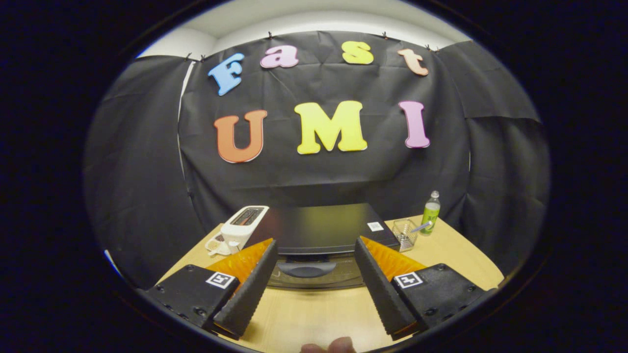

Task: Open the toaster oven, put the food inside, and close the toaster oven door.

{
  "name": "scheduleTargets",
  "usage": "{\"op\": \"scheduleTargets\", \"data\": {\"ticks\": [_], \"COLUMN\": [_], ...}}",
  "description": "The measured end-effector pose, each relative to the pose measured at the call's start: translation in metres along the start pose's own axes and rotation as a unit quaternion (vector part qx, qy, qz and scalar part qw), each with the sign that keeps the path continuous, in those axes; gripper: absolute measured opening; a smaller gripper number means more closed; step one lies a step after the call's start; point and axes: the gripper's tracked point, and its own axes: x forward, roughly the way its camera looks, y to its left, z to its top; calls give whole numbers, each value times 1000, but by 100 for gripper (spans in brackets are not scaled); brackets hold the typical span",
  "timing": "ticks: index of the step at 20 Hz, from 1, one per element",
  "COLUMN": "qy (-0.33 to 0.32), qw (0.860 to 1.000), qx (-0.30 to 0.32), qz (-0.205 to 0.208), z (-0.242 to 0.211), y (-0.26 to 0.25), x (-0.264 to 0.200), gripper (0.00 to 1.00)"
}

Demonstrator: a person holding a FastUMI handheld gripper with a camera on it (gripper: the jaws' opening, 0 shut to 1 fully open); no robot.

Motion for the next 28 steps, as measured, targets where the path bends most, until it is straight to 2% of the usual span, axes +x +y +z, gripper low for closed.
{"op": "scheduleTargets", "data": {"ticks": [6,10,13,18,28], "qy": [52,90,93,77,106], "qw": [999,996,996,996,994], "qx": [11,17,0,-41,-16], "qz": [6,9,-2,-15,-17], "z": [-34,-63,-68,-72,-123], "y": [5,13,11,11,5], "x": [76,102,112,109,52], "gripper": [100,100,100,100,100]}}
